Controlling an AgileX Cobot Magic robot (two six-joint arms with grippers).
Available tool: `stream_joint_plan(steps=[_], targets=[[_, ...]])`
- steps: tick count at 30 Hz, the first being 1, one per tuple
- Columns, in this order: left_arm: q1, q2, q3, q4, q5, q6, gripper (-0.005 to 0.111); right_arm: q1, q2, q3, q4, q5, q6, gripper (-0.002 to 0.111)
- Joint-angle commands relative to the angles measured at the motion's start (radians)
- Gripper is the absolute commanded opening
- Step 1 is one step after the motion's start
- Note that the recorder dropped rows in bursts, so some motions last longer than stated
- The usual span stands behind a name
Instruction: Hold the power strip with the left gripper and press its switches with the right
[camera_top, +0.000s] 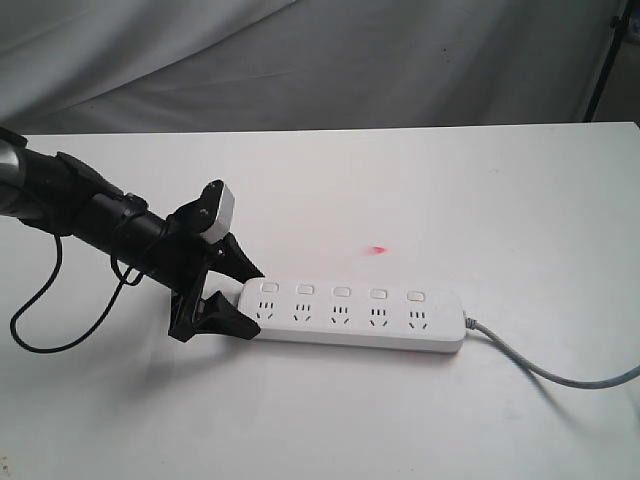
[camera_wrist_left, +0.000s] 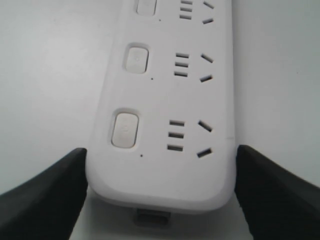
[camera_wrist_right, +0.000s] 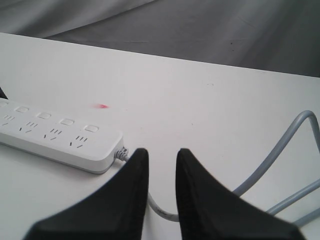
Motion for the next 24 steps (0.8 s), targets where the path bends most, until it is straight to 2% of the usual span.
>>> stream_joint_plan(steps=[1,13,15,18,24], targets=[[-0.004,-0.003,-0.003,-0.007,-0.023,0.002,0.003,0.002,-0.003,0.003,0.007,-0.002,0.002,0.019],[-0.004,-0.003,-0.003,-0.007,-0.031,0.002,0.003,0.002,-0.003,0.003,0.007,-0.002,0.002,0.019],[-0.004,-0.003,-0.003,-0.007,-0.022,0.002,0.007,0.002,-0.003,0.003,0.007,-0.002,0.002,0.019],[-0.004,-0.003,-0.003,-0.007,-0.016,0.002,0.021,0.002,-0.003,0.003,0.007,-0.002,0.002,0.019],[-0.004,-0.003,-0.003,-0.016,-0.023,-0.05,0.065,0.002,-0.003,0.003,0.007,-0.002,0.002,0.019]])
